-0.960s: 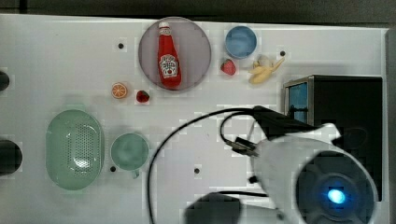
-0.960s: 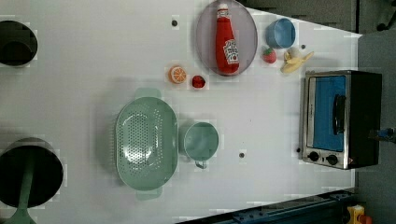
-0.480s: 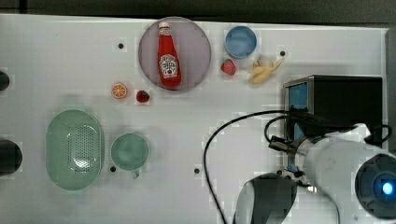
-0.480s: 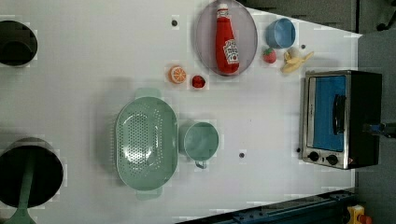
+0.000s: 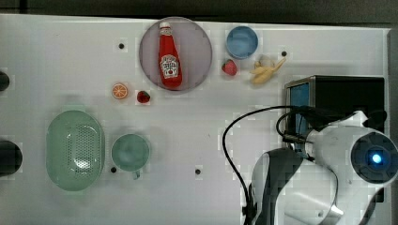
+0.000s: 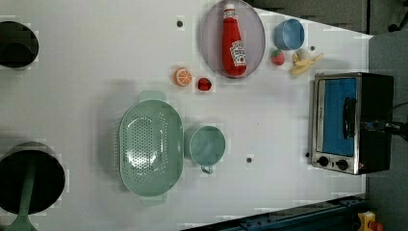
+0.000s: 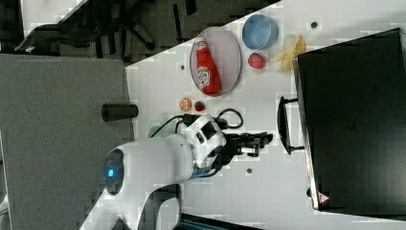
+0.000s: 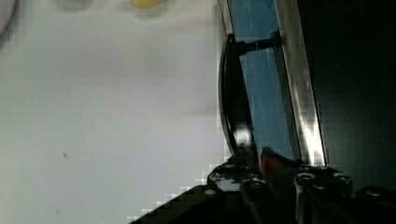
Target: Flap open oven.
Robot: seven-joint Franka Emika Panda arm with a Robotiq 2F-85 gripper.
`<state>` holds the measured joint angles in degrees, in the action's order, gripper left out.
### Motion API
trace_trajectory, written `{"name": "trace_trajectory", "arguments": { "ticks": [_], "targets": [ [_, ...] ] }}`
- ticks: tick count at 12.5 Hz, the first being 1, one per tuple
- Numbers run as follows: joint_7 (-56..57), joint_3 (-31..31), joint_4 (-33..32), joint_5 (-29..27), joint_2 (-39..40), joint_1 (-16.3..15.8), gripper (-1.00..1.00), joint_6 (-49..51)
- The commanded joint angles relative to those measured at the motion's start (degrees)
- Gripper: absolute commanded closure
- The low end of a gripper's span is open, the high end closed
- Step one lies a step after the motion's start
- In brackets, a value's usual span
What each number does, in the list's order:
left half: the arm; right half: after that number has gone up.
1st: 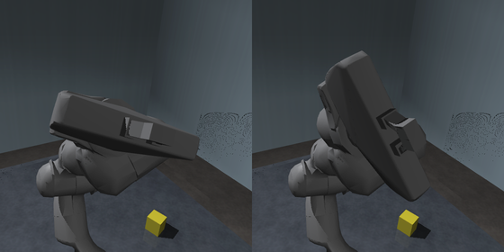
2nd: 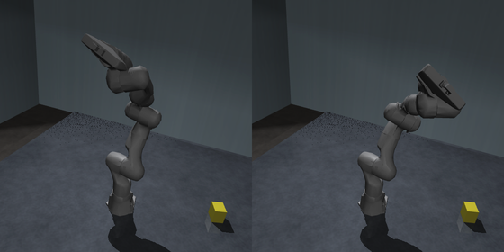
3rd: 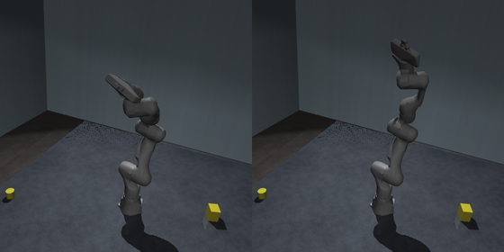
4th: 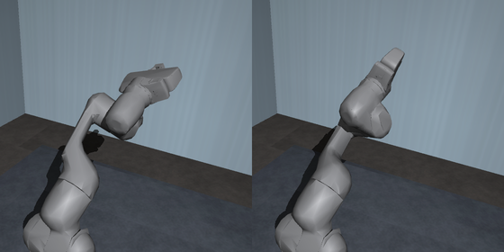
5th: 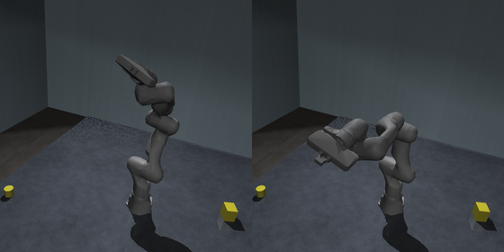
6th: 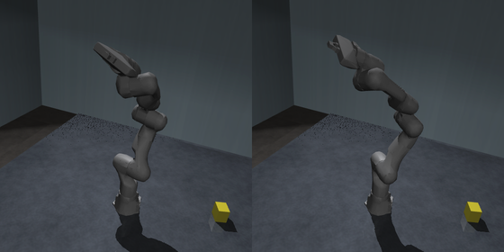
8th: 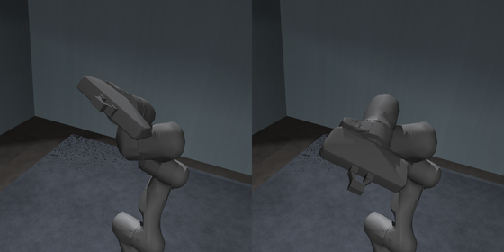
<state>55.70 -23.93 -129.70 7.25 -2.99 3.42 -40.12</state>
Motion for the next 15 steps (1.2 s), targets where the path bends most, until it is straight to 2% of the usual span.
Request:
{"name": "trace_trajectory", "arguments": {
  "ticks": [1, 8, 12, 15],
  "targets": [
    [4.0, -2.0, 0.9, -0.1, 1.8, -0.3, 0.65, -5.0],
    [4.0, -2.0, 0.8, -0.1, 9.7, -0.3, 0.65, -10.4],
    [3.1, -1.6, 0.8, 0.5, 11.5, -1.1, 0.65, -10.7],
    [-1.7, -0.7, 0.6, 7.6, 11.5, -2.3, 0.65, -10.4]
  ]
}}
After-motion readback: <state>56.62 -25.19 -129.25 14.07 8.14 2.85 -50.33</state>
